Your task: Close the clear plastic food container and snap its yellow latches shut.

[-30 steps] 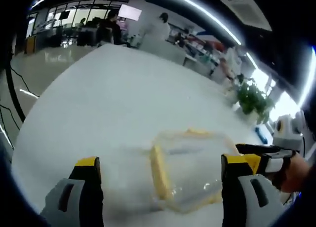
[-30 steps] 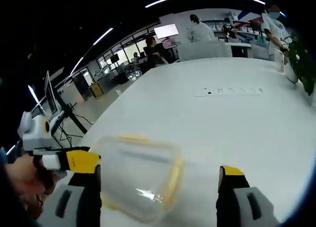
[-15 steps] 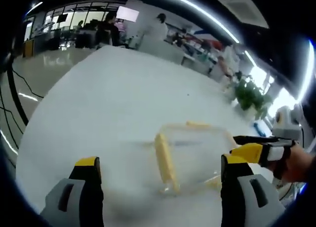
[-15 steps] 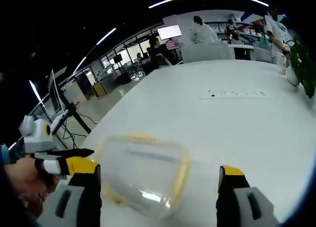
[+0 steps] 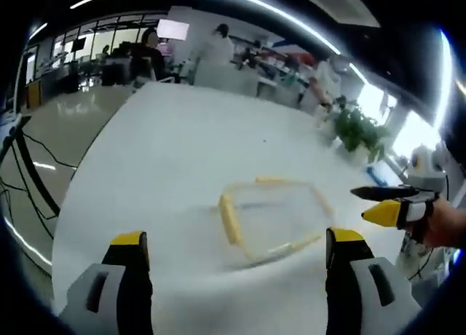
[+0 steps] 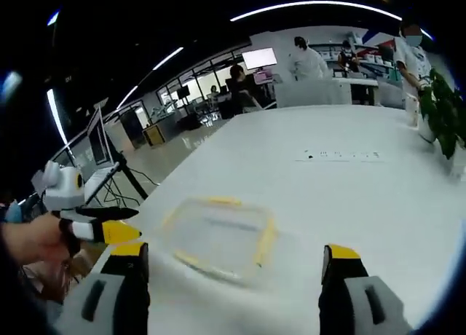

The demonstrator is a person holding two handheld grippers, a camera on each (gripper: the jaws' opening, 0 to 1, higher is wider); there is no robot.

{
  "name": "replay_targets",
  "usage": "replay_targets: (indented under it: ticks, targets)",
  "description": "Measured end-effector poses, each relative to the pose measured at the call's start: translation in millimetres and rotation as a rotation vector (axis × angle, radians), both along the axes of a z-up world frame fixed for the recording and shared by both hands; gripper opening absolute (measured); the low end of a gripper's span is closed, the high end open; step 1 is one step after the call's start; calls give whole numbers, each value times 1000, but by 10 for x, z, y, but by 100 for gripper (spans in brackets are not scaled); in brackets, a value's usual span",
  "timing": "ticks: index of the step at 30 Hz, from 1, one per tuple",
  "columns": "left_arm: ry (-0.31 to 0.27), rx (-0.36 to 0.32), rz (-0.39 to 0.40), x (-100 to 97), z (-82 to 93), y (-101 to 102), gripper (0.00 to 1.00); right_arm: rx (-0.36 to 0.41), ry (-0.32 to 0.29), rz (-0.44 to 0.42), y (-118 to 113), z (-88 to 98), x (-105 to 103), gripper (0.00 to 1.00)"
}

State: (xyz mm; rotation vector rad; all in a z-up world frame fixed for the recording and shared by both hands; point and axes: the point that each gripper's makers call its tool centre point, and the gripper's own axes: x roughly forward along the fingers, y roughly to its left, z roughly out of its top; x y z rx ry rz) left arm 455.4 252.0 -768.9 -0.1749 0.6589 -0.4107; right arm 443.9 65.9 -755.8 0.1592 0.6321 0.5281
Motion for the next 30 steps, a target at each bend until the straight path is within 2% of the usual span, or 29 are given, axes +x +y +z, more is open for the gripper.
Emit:
replay_targets:
  ticks: [4, 7, 12, 16, 19, 22, 25, 27, 30]
  targets:
    - [-13, -19, -41, -152, 217, 19, 99, 4, -17, 34, -37, 162, -204, 98]
    - [-40, 5, -90, -300, 372, 14, 99, -7, -27, 60, -105, 249, -388, 99]
    - [-43, -4, -93, -515, 485, 44, 99, -19, -35, 65, -322, 353, -633, 100]
    - [-37, 20, -127, -734, 486, 59, 99, -26, -28, 55, -508, 348, -837, 100]
    - [-37, 8, -130, -868, 526, 93, 99, -12, -9, 47, -609, 340, -1009, 97]
    - [-42, 15, -144, -986, 550, 127, 99, -26, -9, 49, -676, 321, -1128, 99]
    - [-25, 7, -152, -1168, 554, 205, 99, -25, -23, 57, -765, 341, -1246, 100]
    - [-27, 24, -150, -1234, 558, 278, 99, 4, -17, 54, -792, 350, -1298, 100]
    - [-21, 34, -144, -1347, 551, 393, 99, -4, -4, 48, -895, 301, -1395, 100]
